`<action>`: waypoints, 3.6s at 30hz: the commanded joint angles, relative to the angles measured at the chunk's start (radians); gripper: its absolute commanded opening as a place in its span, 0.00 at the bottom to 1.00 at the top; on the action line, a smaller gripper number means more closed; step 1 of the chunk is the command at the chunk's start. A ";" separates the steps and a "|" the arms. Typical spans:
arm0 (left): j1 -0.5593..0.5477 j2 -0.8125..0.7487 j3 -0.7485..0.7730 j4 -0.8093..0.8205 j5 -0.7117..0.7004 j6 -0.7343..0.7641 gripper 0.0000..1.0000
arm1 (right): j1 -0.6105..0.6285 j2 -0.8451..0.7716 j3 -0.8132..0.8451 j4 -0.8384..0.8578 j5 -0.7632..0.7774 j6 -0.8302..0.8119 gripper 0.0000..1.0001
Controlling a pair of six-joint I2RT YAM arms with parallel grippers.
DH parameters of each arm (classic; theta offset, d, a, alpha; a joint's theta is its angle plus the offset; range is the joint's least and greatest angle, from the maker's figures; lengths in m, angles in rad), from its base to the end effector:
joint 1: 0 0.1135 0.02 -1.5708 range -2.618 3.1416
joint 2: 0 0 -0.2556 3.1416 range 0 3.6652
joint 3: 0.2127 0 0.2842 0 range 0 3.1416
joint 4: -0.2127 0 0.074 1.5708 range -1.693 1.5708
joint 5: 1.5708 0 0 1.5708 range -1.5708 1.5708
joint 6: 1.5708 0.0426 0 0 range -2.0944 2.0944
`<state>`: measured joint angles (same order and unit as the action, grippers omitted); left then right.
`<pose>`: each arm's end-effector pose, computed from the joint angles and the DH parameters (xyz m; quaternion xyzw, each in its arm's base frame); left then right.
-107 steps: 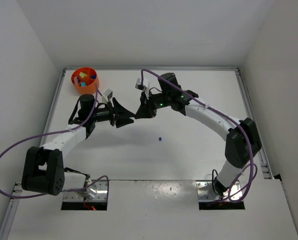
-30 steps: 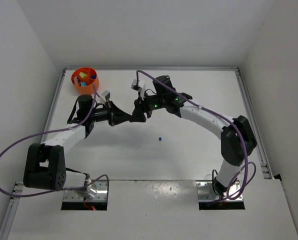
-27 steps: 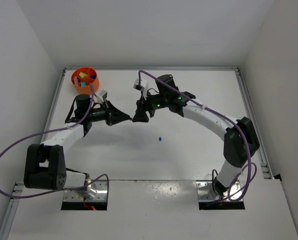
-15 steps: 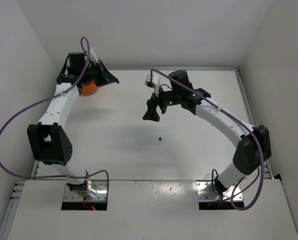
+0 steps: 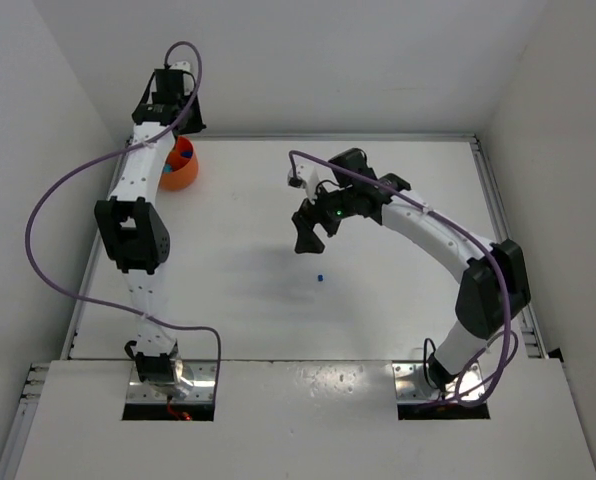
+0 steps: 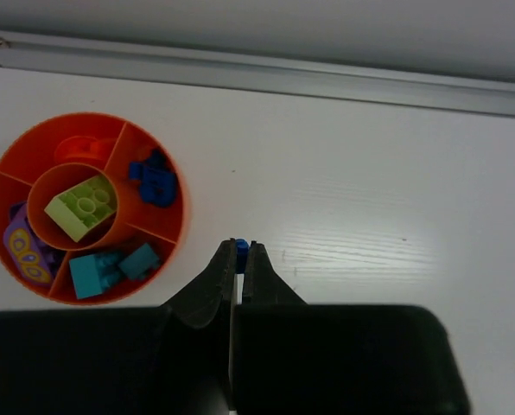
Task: Sort the legos into containers by color
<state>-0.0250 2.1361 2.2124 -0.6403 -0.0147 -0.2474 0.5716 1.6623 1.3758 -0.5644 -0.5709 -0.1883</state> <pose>0.5277 -0.0126 0.3480 -0.1007 0.8701 -0.0591 0.4788 0.3233 0.2353 0.2645 -0.4252 0.7972 0.3231 0.2816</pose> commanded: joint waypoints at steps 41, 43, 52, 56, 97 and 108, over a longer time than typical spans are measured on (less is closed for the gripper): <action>0.105 0.160 0.132 0.125 -0.122 0.103 0.00 | -0.009 0.053 -0.054 -0.065 0.129 -0.007 1.00; 0.096 0.160 0.132 0.125 -0.095 0.103 0.00 | -0.009 0.053 -0.054 -0.065 0.129 -0.007 1.00; 0.065 0.179 0.121 0.134 -0.094 0.112 0.00 | -0.009 0.053 -0.063 -0.055 0.129 -0.007 1.00; 0.065 0.188 0.112 0.134 -0.103 0.112 0.00 | -0.009 0.053 -0.063 -0.055 0.129 -0.007 1.00; 0.074 0.115 0.041 0.122 -0.036 0.103 0.27 | -0.009 0.005 -0.156 0.029 0.233 0.009 0.97; 0.063 -0.479 -0.545 0.195 0.225 0.011 0.62 | 0.002 0.043 -0.241 0.090 0.370 0.128 0.35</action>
<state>0.0444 1.8370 1.7275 -0.5064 0.1429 -0.1886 0.5632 1.6855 1.1198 -0.5152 -0.2451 -0.1390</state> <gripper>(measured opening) 0.613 0.391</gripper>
